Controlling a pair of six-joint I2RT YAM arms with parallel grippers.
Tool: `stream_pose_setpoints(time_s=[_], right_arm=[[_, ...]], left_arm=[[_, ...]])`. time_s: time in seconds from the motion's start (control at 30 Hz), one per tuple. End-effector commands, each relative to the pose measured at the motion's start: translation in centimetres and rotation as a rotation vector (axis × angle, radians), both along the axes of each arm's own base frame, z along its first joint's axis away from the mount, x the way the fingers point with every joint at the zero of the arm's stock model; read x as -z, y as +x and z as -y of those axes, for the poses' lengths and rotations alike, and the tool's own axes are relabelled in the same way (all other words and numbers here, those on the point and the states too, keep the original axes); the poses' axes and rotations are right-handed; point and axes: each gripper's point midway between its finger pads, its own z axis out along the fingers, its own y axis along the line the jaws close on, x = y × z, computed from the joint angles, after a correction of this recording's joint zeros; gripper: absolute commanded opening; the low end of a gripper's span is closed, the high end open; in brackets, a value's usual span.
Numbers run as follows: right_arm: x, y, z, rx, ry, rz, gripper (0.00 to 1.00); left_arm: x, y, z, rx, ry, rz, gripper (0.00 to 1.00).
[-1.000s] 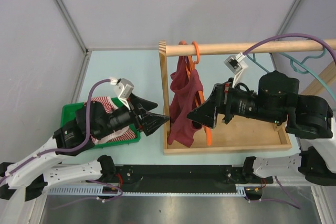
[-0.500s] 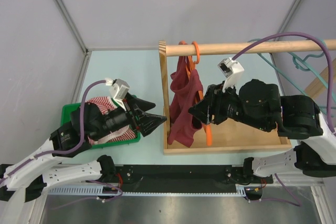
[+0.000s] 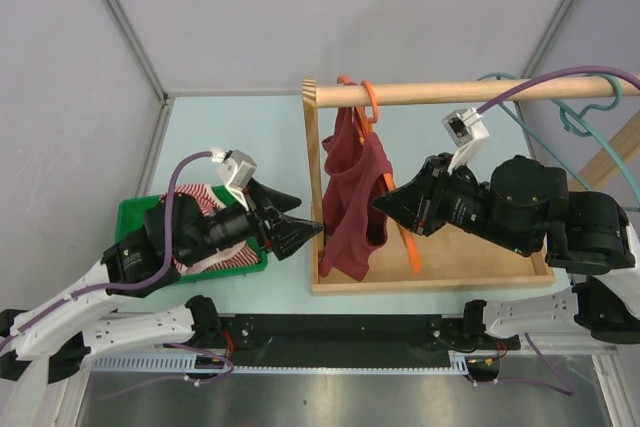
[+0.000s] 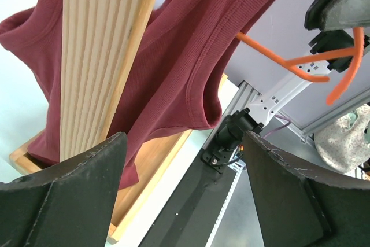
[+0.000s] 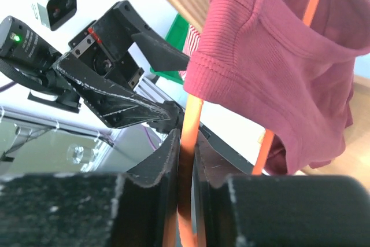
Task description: Remove the tank top from the hanger
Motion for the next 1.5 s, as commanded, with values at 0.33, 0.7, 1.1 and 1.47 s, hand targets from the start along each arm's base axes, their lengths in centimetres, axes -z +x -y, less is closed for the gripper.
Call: stream_pose_setpoints(time_s=[0.33, 0.7, 1.1, 1.47], right_arm=[[-5.9, -0.6, 2.1, -0.012, 0.291, 0.079, 0.0], [-8.0, -1.1, 4.1, -0.021, 0.423, 0.14, 0.0], [-8.9, -2.8, 3.8, -0.12, 0.454, 0.146, 0.0], [-4.3, -7.0, 9.3, -0.275, 0.459, 0.099, 0.0]], left_arm=[[-1.9, -0.3, 0.9, 0.036, -0.04, 0.02, 0.85], [-2.5, -0.3, 1.6, 0.051, -0.058, 0.024, 0.85], [-4.4, -1.5, 1.3, 0.108, -0.109, 0.047, 0.85], [-8.9, -1.8, 1.7, 0.136, -0.202, 0.124, 0.89]])
